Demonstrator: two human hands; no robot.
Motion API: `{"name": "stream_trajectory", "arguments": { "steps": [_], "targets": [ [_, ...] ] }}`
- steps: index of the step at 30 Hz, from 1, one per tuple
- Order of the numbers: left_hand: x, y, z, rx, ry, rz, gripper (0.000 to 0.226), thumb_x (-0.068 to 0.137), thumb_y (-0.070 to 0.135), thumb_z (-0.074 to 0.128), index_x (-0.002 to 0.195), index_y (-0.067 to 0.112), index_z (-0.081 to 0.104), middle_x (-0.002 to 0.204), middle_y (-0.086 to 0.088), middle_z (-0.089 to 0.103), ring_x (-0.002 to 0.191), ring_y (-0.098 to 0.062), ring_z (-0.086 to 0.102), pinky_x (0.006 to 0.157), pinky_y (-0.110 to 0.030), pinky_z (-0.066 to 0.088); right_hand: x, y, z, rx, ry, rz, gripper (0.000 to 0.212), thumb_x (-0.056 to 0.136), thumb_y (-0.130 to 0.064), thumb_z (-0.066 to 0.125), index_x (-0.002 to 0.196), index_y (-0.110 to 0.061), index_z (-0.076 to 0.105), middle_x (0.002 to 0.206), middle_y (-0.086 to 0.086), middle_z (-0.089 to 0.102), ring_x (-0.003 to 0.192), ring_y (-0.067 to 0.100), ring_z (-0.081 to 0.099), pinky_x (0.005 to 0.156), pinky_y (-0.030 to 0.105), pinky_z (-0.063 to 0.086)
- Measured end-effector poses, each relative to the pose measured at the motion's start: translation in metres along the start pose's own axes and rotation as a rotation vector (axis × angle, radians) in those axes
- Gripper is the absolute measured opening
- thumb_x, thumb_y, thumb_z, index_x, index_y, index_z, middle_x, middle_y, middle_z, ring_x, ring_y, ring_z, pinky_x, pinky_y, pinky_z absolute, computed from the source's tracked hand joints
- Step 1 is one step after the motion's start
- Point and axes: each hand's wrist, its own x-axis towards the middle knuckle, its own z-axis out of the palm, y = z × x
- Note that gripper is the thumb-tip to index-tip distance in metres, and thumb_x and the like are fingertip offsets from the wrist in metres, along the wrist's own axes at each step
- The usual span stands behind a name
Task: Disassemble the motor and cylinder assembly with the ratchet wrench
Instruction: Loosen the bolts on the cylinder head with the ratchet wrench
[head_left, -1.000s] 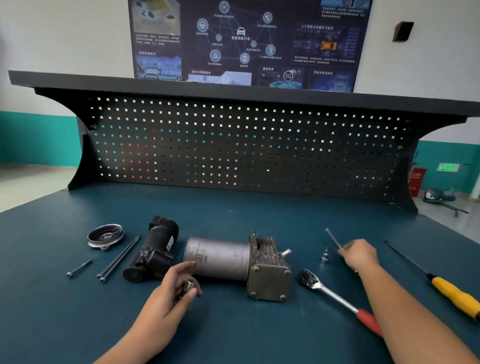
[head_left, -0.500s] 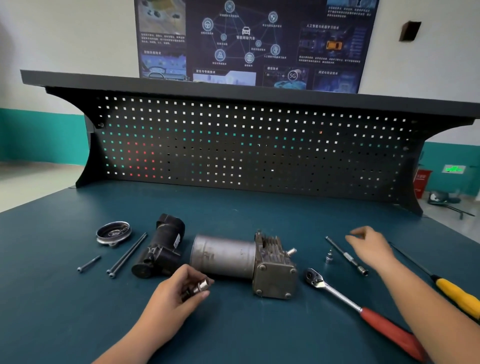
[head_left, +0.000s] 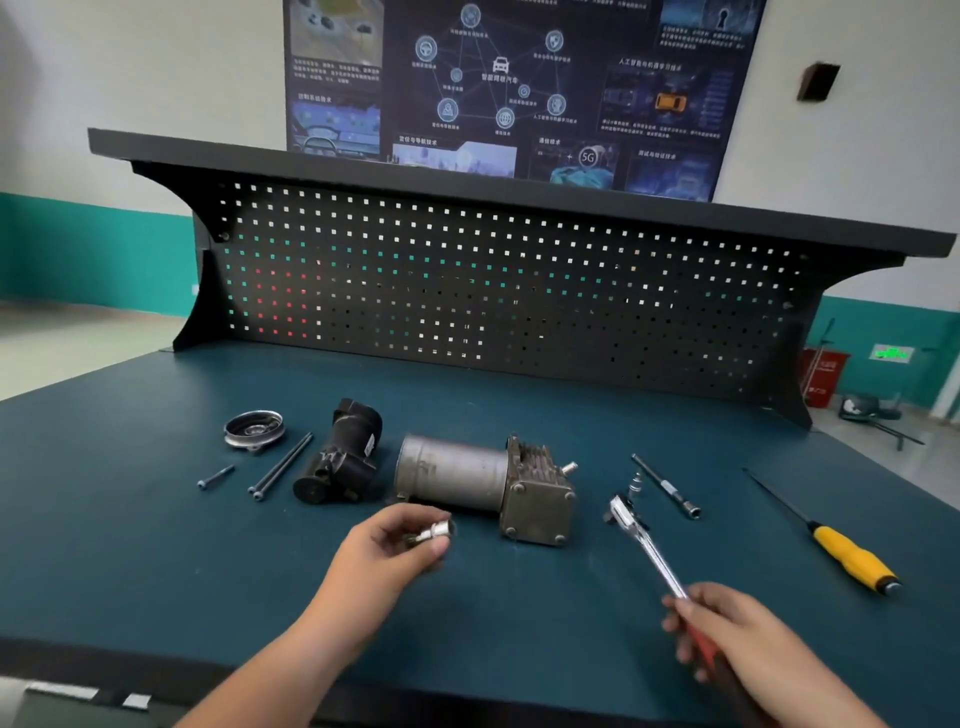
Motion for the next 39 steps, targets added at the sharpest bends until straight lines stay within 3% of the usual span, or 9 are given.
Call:
{"name": "stream_trajectory", "arguments": {
  "steps": [2, 4, 6, 9, 13, 23, 28, 33, 39],
  "targets": [
    [-0.020, 0.008, 0.015, -0.233, -0.023, -0.076, 0.025, 0.073, -0.009, 0.066, 0.075, 0.013, 0.078, 0.075, -0.001, 0.071, 0.066, -0.004, 0.065, 0.060, -0.016, 0.053, -0.035, -0.008, 0.020, 0.353, -0.092, -0.018, 0.016, 0.085, 0.014, 0.055, 0.099, 0.008, 0.059, 0.059, 0.018, 0.060, 0.044, 0.025, 0.057, 0.038, 0.027, 0.046],
    [-0.038, 0.017, 0.026, -0.395, -0.065, -0.130, 0.022, 0.064, -0.001, 0.065, 0.076, 0.011, 0.078, 0.074, -0.004, 0.072, 0.062, -0.007, 0.066, 0.058, -0.016, 0.053, -0.060, -0.021, 0.049, 0.590, -0.195, -0.052, 0.046, 0.064, -0.011, 0.084, 0.103, 0.005, 0.065, 0.050, 0.024, 0.048, 0.036, 0.029, 0.047, 0.035, 0.029, 0.042],
    [-0.051, 0.022, 0.032, -0.468, -0.079, -0.158, 0.022, 0.061, 0.000, 0.064, 0.076, 0.008, 0.078, 0.073, -0.008, 0.071, 0.058, -0.009, 0.066, 0.055, -0.016, 0.053, -0.074, -0.032, 0.080, 0.810, -0.295, 0.004, 0.080, 0.018, -0.042, 0.097, 0.082, 0.001, 0.075, 0.038, 0.016, 0.036, 0.025, 0.019, 0.034, 0.029, 0.021, 0.032],
    [-0.065, 0.025, 0.038, -0.480, -0.080, -0.195, 0.027, 0.059, -0.001, 0.064, 0.083, 0.004, 0.075, 0.072, -0.014, 0.069, 0.050, -0.010, 0.062, 0.048, -0.017, 0.052, -0.080, -0.039, 0.111, 1.039, -0.405, 0.013, 0.077, -0.004, -0.041, 0.092, 0.058, -0.001, 0.071, 0.036, 0.010, 0.034, 0.022, 0.010, 0.028, 0.027, 0.014, 0.026],
    [-0.070, 0.023, 0.044, -0.485, -0.054, -0.221, 0.022, 0.058, -0.002, 0.064, 0.077, 0.004, 0.071, 0.065, -0.011, 0.066, 0.048, -0.010, 0.061, 0.046, -0.018, 0.052, -0.073, -0.043, 0.118, 1.125, -0.481, -0.004, 0.063, 0.007, -0.017, 0.099, 0.065, -0.010, 0.075, 0.052, 0.013, 0.054, 0.029, 0.016, 0.038, 0.030, 0.024, 0.037],
    [-0.076, 0.037, 0.054, -0.494, -0.139, -0.252, 0.015, 0.060, 0.008, 0.062, 0.065, 0.009, 0.077, 0.060, -0.007, 0.066, 0.043, -0.006, 0.057, 0.042, -0.015, 0.048, -0.068, -0.055, 0.117, 0.820, -0.550, 0.125, 0.076, 0.013, -0.073, 0.082, 0.039, -0.010, 0.047, 0.035, 0.002, 0.029, 0.027, 0.011, 0.028, 0.034, 0.017, 0.029],
    [-0.080, 0.044, 0.054, -0.504, -0.187, -0.234, 0.016, 0.060, 0.011, 0.061, 0.064, 0.009, 0.077, 0.060, -0.009, 0.067, 0.042, -0.005, 0.056, 0.040, -0.015, 0.047, -0.069, -0.052, 0.112, 0.939, -0.432, 0.171, 0.067, 0.072, -0.069, 0.036, 0.039, -0.010, 0.041, 0.037, 0.003, 0.025, 0.026, 0.010, 0.022, 0.031, 0.013, 0.023],
    [-0.083, 0.048, 0.051, -0.447, -0.206, -0.171, 0.015, 0.058, 0.009, 0.064, 0.065, 0.008, 0.077, 0.061, -0.010, 0.068, 0.044, -0.007, 0.057, 0.043, -0.015, 0.048, -0.074, -0.054, 0.108, 0.746, -0.504, 0.074, 0.075, 0.025, -0.075, 0.080, 0.041, -0.013, 0.042, 0.038, 0.002, 0.028, 0.029, 0.009, 0.025, 0.031, 0.016, 0.023],
    [-0.081, 0.051, 0.046, -0.316, -0.223, -0.116, 0.011, 0.064, 0.003, 0.082, 0.068, 0.012, 0.078, 0.061, -0.006, 0.068, 0.047, -0.008, 0.060, 0.047, -0.017, 0.049, -0.076, -0.049, 0.111, 0.743, -0.531, 0.045, 0.074, 0.023, -0.073, 0.082, 0.041, -0.013, 0.043, 0.038, 0.002, 0.028, 0.030, 0.009, 0.025, 0.031, 0.017, 0.022]
  ]
}}
